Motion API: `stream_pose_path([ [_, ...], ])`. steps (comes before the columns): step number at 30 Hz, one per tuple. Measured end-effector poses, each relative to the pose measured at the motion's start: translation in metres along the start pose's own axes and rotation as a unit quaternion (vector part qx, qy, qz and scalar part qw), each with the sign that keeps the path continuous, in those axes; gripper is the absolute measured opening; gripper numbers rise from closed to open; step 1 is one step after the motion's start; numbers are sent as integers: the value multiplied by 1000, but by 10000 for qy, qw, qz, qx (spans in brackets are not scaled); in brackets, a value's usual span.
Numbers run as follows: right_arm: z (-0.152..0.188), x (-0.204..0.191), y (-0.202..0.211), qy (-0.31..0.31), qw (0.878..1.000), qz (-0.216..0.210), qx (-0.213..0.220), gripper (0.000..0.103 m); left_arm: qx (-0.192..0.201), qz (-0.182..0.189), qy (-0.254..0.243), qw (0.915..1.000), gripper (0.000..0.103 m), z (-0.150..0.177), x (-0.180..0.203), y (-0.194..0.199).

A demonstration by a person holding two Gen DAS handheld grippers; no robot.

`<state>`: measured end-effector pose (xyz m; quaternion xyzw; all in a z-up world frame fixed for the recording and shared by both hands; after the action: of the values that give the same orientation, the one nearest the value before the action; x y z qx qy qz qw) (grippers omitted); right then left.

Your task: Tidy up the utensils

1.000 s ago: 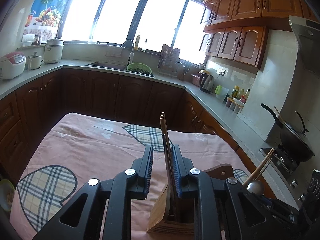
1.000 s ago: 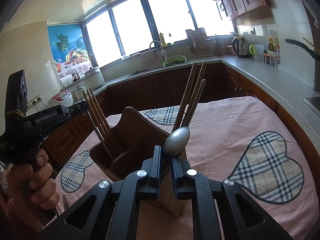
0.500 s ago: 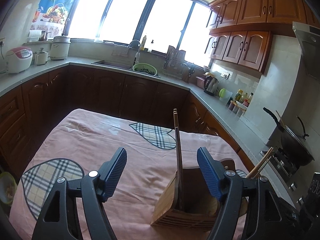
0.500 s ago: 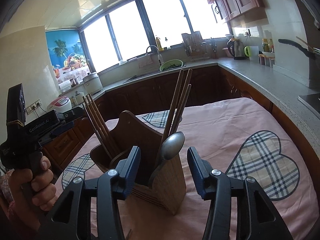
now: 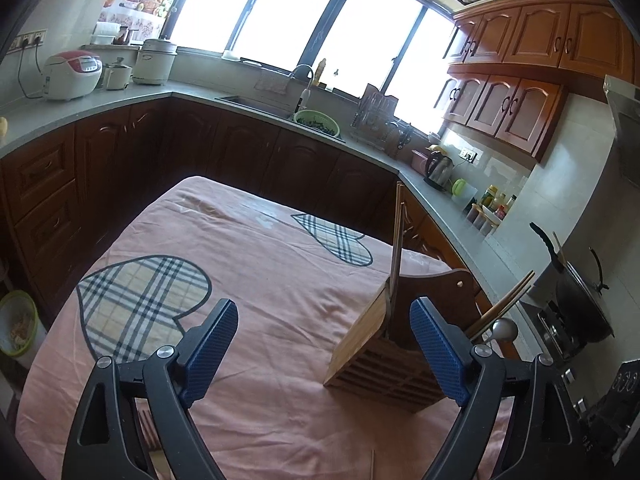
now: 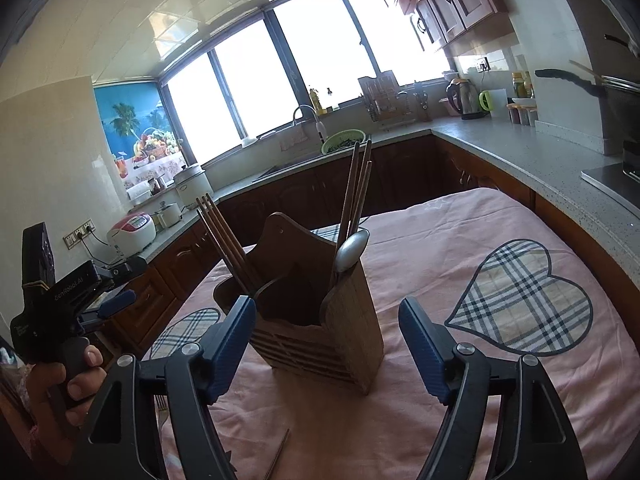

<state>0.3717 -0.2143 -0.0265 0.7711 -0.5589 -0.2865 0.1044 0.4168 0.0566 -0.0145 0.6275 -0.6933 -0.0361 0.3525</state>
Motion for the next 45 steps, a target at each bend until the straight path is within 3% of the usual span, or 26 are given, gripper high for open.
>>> stream_pose_path([
  [6,16,-6,26,-160,9998,-94,101,82,-197,-80,202,9996,88,24,-20,33],
  [20,60,-19,74,-281,9992,-269,134,85,-444,-371,-64,9983,88,81,-31,102],
  [27,76,-23,122,-11,9983,-115,567,93,-503,-484,-273,9972,88,112,-29,140],
  [34,87,-13,172,138,9929,251,1154,98,-18,-282,-225,9993,95,131,-28,184],
  [38,94,-15,187,276,9907,331,1292,100,-252,-573,-735,9953,98,142,-19,193],
  [42,96,-33,198,631,9885,298,1343,102,158,-666,-1029,9923,102,125,3,219],
  [45,78,-54,210,939,9852,161,1424,103,420,-665,-1428,9866,102,108,30,242],
])
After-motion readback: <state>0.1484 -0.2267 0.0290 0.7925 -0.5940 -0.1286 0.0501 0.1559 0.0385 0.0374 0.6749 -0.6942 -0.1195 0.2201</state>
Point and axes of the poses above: each gripper's, at about its wrist camera, not at the fingertips, and y roughly against the way its jaws point, x to its right, z to its underside, the point moved 6 cm from there along -y, roughly the way its jaws point, and after that the axes turned 3 degrees about y, right-handed, at the moved point
